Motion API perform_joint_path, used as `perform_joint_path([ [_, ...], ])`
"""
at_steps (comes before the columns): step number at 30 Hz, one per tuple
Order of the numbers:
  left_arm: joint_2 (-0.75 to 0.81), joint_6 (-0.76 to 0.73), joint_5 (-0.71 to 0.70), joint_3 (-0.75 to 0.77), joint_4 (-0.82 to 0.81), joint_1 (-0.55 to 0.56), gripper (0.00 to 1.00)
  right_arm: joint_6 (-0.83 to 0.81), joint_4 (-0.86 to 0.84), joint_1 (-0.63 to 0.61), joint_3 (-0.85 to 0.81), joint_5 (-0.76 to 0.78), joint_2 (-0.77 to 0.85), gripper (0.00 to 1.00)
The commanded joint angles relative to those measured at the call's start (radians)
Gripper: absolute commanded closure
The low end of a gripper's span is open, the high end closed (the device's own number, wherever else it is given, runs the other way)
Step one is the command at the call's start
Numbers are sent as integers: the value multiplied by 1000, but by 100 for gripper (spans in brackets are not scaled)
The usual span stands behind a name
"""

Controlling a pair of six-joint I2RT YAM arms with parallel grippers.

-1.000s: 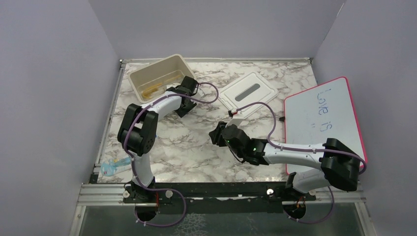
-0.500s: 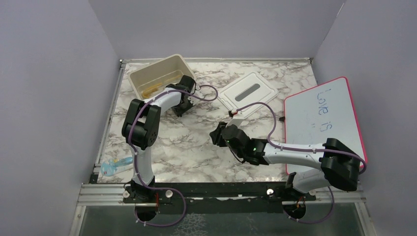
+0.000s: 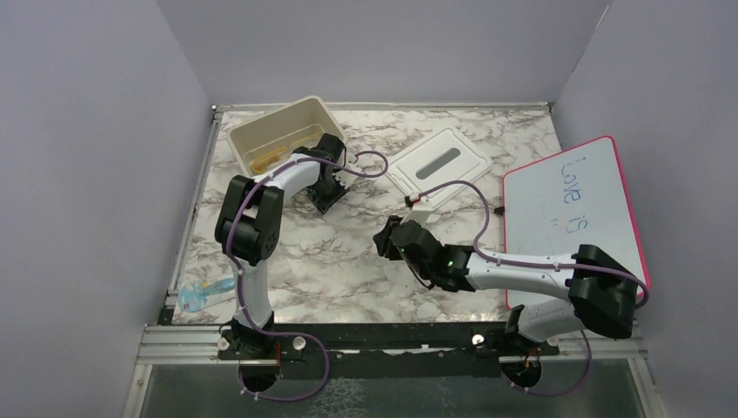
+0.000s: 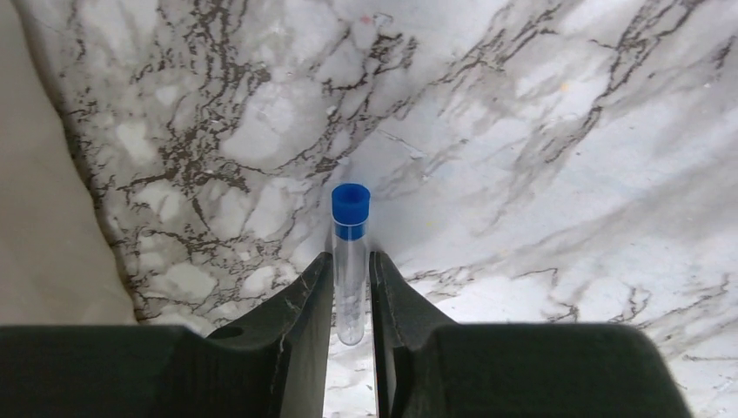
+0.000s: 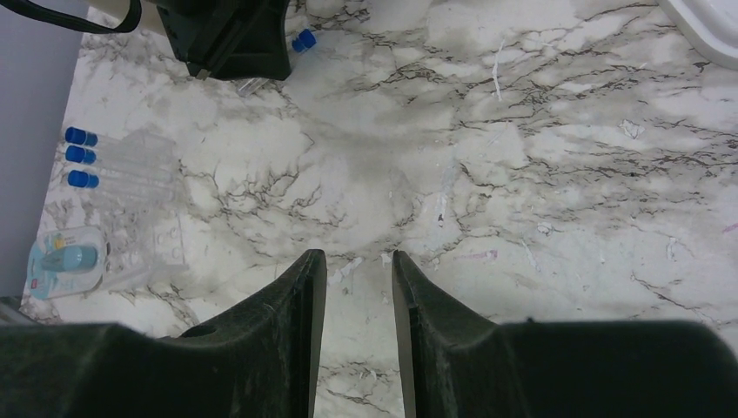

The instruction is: Organize the chemistry lab equipment

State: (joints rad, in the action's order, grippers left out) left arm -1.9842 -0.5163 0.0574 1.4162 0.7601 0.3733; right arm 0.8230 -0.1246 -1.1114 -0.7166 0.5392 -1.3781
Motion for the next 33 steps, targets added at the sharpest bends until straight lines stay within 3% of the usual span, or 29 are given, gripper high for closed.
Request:
perform_joint_path([
  [1, -18, 13, 97, -31, 64, 0, 74, 7, 33, 2, -45, 48, 9, 62],
  [8, 5, 29, 149, -16, 65, -1, 82, 8, 37, 2, -37, 49, 41, 61],
  [22, 368, 47, 437, -50, 2, 70, 83, 35, -75, 85, 14, -150, 189, 51],
  [33, 575, 34, 629, -128, -56, 76, 83, 33, -19, 232, -165, -368, 175, 42],
])
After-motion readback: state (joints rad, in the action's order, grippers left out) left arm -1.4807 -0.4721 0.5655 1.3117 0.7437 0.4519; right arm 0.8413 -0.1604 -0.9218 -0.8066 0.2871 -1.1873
